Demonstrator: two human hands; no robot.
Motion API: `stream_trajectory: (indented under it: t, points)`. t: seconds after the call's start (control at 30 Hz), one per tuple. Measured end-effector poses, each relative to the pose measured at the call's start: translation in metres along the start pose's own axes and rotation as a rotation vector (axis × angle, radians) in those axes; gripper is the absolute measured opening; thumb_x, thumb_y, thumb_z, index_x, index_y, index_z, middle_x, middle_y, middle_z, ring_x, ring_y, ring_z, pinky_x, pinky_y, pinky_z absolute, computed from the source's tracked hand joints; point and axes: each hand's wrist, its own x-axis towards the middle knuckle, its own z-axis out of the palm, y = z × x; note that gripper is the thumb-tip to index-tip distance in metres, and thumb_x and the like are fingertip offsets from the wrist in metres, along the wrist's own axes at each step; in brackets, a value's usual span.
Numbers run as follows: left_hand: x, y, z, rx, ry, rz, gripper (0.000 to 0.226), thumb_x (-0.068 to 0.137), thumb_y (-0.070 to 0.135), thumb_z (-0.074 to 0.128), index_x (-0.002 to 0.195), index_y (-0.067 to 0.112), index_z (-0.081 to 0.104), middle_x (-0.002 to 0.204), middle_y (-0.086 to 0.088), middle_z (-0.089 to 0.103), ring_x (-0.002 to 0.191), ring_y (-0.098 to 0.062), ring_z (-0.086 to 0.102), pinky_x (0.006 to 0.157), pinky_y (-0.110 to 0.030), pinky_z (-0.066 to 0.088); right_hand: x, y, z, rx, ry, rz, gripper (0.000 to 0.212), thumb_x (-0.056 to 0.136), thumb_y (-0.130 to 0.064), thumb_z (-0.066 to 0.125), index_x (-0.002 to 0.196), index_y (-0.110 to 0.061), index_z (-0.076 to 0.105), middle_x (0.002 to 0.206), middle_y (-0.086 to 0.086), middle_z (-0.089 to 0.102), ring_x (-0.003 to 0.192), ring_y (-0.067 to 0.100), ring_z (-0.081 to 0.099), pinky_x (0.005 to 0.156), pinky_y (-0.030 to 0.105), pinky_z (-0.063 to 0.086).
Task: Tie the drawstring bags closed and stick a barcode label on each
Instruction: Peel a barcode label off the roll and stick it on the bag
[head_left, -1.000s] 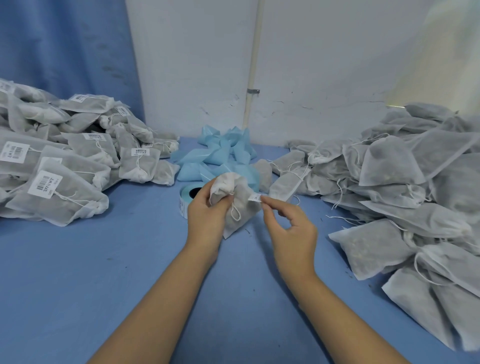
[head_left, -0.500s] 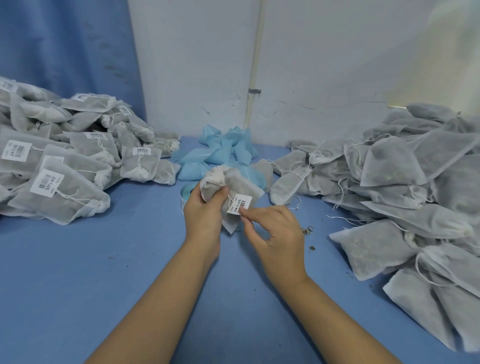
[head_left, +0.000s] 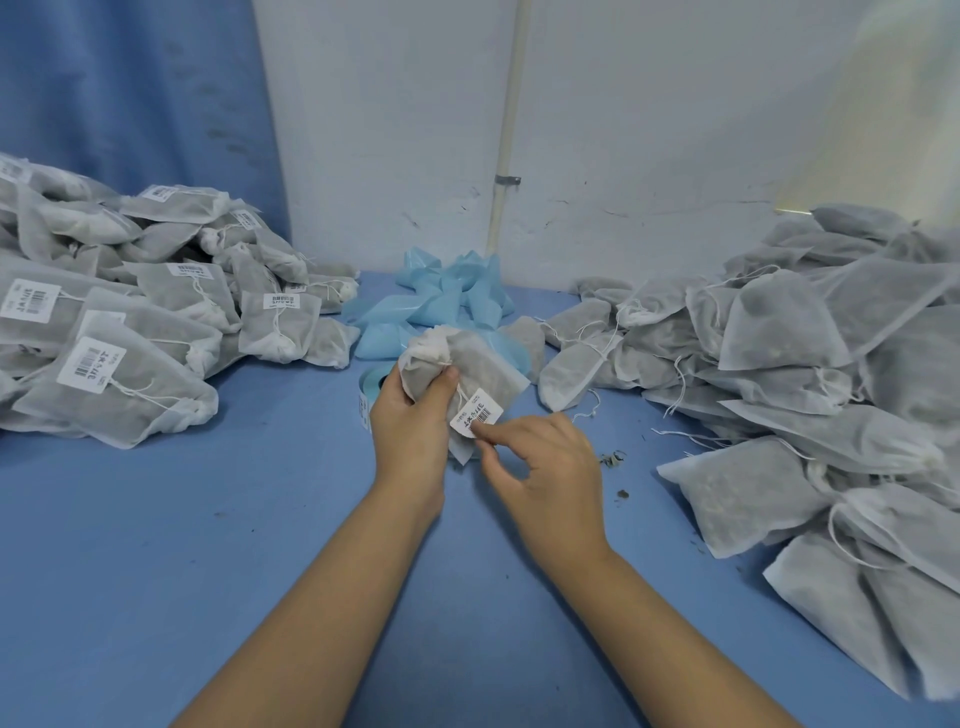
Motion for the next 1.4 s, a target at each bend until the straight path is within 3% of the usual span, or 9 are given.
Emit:
stream_trajectory:
  t: [0.17, 0.27, 0.43, 0.57, 0.77, 1.13, 1.27, 1.33, 1.4]
  points:
    - [-0.002, 0.003, 0.0, 0.099, -0.048, 0.051, 0.013, 0.086, 0.007, 0.064, 0.087, 0.02, 0.066, 0.072, 0.011, 0.067, 0.065, -0.002, 0.063, 0.056, -0.015, 0.05, 0.0, -0.004, -0.001, 0.011, -0.103, 0.085, 0.017, 0.079, -0.027, 0.064, 0.087, -0.022, 0.078, 0.078, -0.009, 0.068, 0.077, 0.018, 0.056, 0.073, 0.033, 0.044]
    - [-0.002, 0.005, -0.002, 0.12, -0.107, 0.003, 0.014, 0.086, 0.006, 0.064, 0.084, 0.02, 0.065, 0.07, 0.011, 0.069, 0.063, -0.003, 0.064, 0.056, -0.015, 0.05, 0.003, 0.0, 0.0, 0.086, 0.0, 0.176, 0.014, 0.079, -0.028, 0.069, 0.089, -0.02, 0.072, 0.086, -0.008, 0.062, 0.085, 0.01, 0.05, 0.077, 0.029, 0.043]
    - [-0.001, 0.01, -0.005, 0.119, -0.234, -0.113, 0.013, 0.083, 0.003, 0.066, 0.086, 0.016, 0.066, 0.074, 0.005, 0.072, 0.068, -0.008, 0.068, 0.06, -0.019, 0.053, 0.008, 0.01, -0.001, 0.46, -0.12, 0.531, 0.061, 0.074, -0.024, 0.081, 0.124, -0.027, 0.047, 0.119, -0.009, 0.052, 0.106, 0.002, 0.054, 0.094, 0.02, 0.044]
    - [-0.002, 0.012, -0.007, 0.109, -0.338, -0.214, 0.024, 0.08, 0.012, 0.071, 0.104, 0.008, 0.067, 0.098, -0.011, 0.073, 0.089, -0.022, 0.069, 0.08, -0.034, 0.056, 0.012, 0.018, -0.003, 0.823, -0.213, 0.779, 0.043, 0.074, -0.011, 0.079, 0.112, -0.02, 0.061, 0.106, 0.007, 0.071, 0.094, 0.019, 0.069, 0.081, 0.03, 0.055]
    - [-0.005, 0.006, -0.009, 0.186, -0.518, -0.346, 0.03, 0.074, 0.026, 0.074, 0.1, 0.011, 0.07, 0.095, -0.003, 0.075, 0.088, -0.013, 0.071, 0.072, -0.024, 0.057, 0.016, 0.025, -0.008, 1.111, -0.018, 0.924, 0.027, 0.079, -0.012, 0.073, 0.105, -0.009, 0.064, 0.091, 0.008, 0.073, 0.082, 0.02, 0.07, 0.069, 0.027, 0.055]
    - [-0.002, 0.005, -0.013, 0.175, -0.479, -0.397, 0.012, 0.085, 0.022, 0.068, 0.092, 0.012, 0.072, 0.087, -0.003, 0.075, 0.073, -0.01, 0.07, 0.058, -0.018, 0.052, 0.016, 0.024, -0.009, 1.217, -0.006, 0.911, 0.026, 0.079, -0.013, 0.071, 0.102, -0.002, 0.068, 0.089, 0.01, 0.072, 0.078, 0.016, 0.069, 0.067, 0.022, 0.054]
    - [-0.003, 0.01, -0.013, 0.447, -0.542, -0.269, 0.02, 0.088, 0.03, 0.064, 0.088, 0.01, 0.068, 0.065, -0.007, 0.069, 0.043, -0.013, 0.057, 0.04, -0.018, 0.043, 0.017, 0.025, -0.008, 1.195, 0.003, 0.908, 0.02, 0.085, -0.012, 0.067, 0.103, -0.005, 0.066, 0.085, 0.005, 0.069, 0.074, 0.012, 0.064, 0.066, 0.02, 0.052]
    - [0.0, 0.014, -0.011, 0.386, -0.425, -0.153, 0.02, 0.09, 0.025, 0.062, 0.082, 0.007, 0.064, 0.055, -0.001, 0.064, 0.039, -0.009, 0.05, 0.04, -0.016, 0.039, 0.018, 0.025, -0.008, 1.203, 0.022, 0.952, 0.029, 0.083, -0.017, 0.068, 0.11, -0.008, 0.064, 0.087, 0.002, 0.068, 0.071, 0.01, 0.061, 0.063, 0.018, 0.05]
    - [0.007, 0.022, -0.011, 0.111, -0.258, -0.086, 0.011, 0.092, 0.019, 0.06, 0.085, 0.01, 0.062, 0.068, 0.004, 0.068, 0.059, -0.006, 0.064, 0.054, -0.017, 0.049, 0.019, 0.027, -0.008, 1.216, 0.048, 0.999, 0.035, 0.082, -0.02, 0.069, 0.114, -0.009, 0.062, 0.087, 0.0, 0.07, 0.067, 0.009, 0.061, 0.06, 0.017, 0.05]
